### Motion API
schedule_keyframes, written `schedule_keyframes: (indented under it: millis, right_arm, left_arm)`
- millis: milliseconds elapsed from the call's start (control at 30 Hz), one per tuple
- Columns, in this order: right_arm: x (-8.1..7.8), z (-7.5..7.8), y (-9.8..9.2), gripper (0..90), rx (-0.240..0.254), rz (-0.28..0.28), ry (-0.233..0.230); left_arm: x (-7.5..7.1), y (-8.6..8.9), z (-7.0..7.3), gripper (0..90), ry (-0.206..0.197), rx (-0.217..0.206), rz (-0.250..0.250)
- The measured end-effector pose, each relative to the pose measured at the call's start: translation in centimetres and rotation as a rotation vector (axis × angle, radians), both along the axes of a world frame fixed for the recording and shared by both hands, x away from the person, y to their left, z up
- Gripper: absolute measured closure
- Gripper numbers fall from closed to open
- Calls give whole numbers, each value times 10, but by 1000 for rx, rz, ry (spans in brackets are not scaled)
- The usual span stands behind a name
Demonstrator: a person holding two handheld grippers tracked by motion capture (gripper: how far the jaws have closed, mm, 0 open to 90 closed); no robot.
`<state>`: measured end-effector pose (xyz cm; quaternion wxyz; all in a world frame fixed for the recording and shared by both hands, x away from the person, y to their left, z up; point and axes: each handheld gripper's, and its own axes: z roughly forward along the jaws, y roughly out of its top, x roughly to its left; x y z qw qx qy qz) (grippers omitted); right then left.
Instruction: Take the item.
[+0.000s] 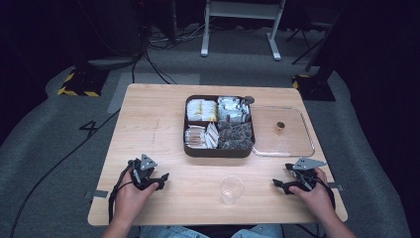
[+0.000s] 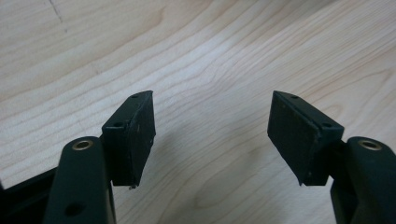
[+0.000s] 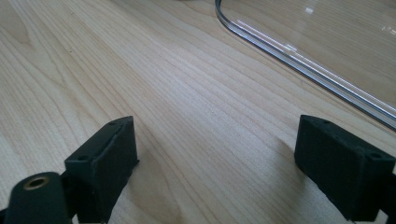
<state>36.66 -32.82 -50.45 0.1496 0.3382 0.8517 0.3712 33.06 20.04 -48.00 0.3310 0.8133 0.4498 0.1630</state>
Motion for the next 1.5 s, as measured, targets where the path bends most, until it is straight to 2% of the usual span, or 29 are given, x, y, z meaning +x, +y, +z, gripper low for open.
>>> schedule_keyframes:
  millis: [100,267,300,333,467,667,733,867,933,1000,1267,1500]
  right_arm:
    - [0,0,0,132,0,0,0]
    - [0,0,0,134,0,0,-1]
    - [0,0,0,134,0,0,-1]
    - [0,0,0,134,0,2,-1]
    - [1,0,0,134,2,8,-2]
    - [0,0,0,134,2,8,-2]
    - [0,0,0,134,2,8,-2]
    - [0,0,0,134,2,8,-2]
    - [0,0,0,134,2,8,-2]
    - [0,0,0,134,2,8,-2]
    - [0,0,0,134,1,8,-2]
    - [0,0,0,134,1,8,-1]
  left_arm:
    - [-3,-2,12,328,-10,-44,-17]
    - [-3,-5,31,309,-39,-47,-62]
    - [-3,-5,31,309,-39,-47,-62]
    - [-3,-8,37,310,-42,-66,-78]
    - [-2,-16,48,310,-50,-79,-106]
    - [1,-28,59,289,-86,-71,-99]
    - [3,-31,63,285,-81,-62,-95]
    - [7,-35,67,262,-102,-71,-105]
    - [10,-40,72,253,-117,-72,-93]
    - [12,-42,74,257,-108,-73,-96]
    - [21,-51,86,281,-120,-84,-91]
    - [37,-61,97,287,-128,-65,-96]
